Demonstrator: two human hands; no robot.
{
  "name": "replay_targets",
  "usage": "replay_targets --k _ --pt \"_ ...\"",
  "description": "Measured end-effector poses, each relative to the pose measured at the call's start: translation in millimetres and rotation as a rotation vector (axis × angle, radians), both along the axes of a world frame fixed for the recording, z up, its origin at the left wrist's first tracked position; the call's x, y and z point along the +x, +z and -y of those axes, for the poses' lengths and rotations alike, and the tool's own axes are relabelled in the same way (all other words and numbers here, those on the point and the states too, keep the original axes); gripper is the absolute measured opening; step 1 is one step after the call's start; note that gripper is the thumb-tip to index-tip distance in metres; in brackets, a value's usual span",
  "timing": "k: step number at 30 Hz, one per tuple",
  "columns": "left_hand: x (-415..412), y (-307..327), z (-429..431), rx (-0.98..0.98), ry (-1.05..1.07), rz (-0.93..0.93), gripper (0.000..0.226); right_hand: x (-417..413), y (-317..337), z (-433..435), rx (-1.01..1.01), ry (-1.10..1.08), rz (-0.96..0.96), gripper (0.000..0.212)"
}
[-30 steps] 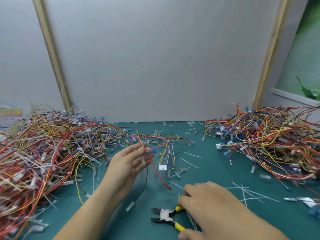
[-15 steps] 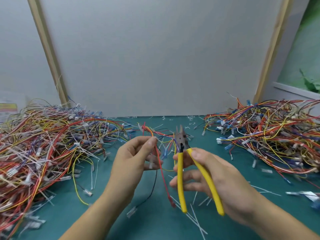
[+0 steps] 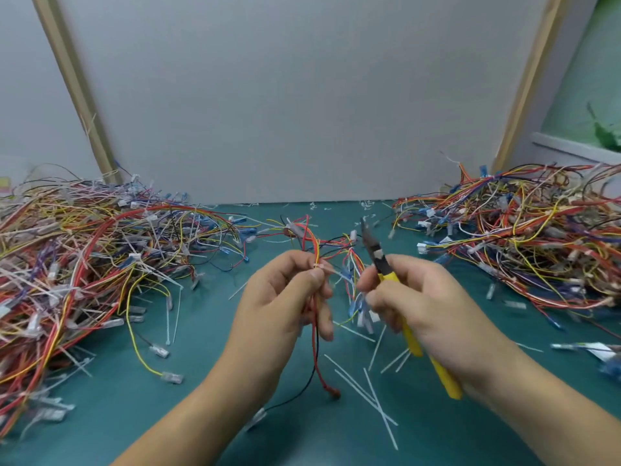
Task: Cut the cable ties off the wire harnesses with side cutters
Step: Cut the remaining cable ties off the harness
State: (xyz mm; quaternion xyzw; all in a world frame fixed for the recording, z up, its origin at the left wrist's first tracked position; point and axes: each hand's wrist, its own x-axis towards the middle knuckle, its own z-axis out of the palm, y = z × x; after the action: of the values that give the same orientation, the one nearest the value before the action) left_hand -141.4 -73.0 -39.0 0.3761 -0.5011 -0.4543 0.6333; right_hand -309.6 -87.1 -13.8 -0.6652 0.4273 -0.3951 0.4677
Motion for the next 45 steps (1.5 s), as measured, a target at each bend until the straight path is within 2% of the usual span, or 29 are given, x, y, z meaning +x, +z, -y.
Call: replay_targets --k 4,6,10,15,17,21,23,26,28,30,34,41,45 --pt "14.1 2.5 13.5 0.127 0.115 -0.235 0.019 -9.1 -2.1 -5.7 -0.337 0.401 -0.59 0.017" --pt "21.7 4.0 17.6 0.157 0.162 -0.262 0.022 -8.2 -8.9 -9.3 -0.489 0.532 -0.788 0.028" --pt "22.6 1.1 17.0 0.117 0.195 -0.164 0.018 6.2 -23.8 -16.3 -0.495 0.667 -0.906 0.038" --pt "20.4 3.7 11.3 0.073 0.15 -0.076 0.015 8.8 -23.9 -19.5 -0.619 0.601 -0.926 0.046" --pt "18.3 6.5 8.1 0.062 0.141 -0.051 0.014 10.2 -16.8 -21.8 -0.66 0.515 -0.859 0.044" --pt "10.8 10.5 -1.5 -0.019 0.06 0.004 0.013 5.4 -2.2 -22.2 -0.873 -0.02 -0.352 0.011" --pt "5.3 11.8 -7.3 -0.058 -0.013 0.022 0.012 4.1 0.7 -19.7 -0.843 -0.173 -0.311 0.013" --pt "-0.6 11.4 -11.3 -0.083 -0.079 0.02 0.016 5.4 -2.0 -17.7 -0.672 -0.081 -0.314 0.012" --pt "-1.2 9.4 -10.8 -0.073 -0.065 0.023 0.023 5.9 -6.0 -16.1 -0.513 0.003 -0.266 0.022" --pt "-1.1 7.2 -9.9 -0.067 -0.052 0.054 0.021 5.9 -7.9 -14.7 -0.448 0.021 -0.235 0.025" --pt "-2.0 4.7 -9.6 -0.047 -0.088 0.088 0.007 6.6 -8.3 -14.2 -0.393 0.009 -0.12 0.017" --pt "-3.4 5.0 -8.7 -0.053 -0.092 0.111 0.01 7.0 -11.6 -8.9 -0.382 -0.021 0.01 0.018" --pt "-1.5 6.0 -9.7 -0.074 -0.058 0.125 0.009 8.6 -15.2 -7.9 -0.385 -0.01 0.016 0.02"
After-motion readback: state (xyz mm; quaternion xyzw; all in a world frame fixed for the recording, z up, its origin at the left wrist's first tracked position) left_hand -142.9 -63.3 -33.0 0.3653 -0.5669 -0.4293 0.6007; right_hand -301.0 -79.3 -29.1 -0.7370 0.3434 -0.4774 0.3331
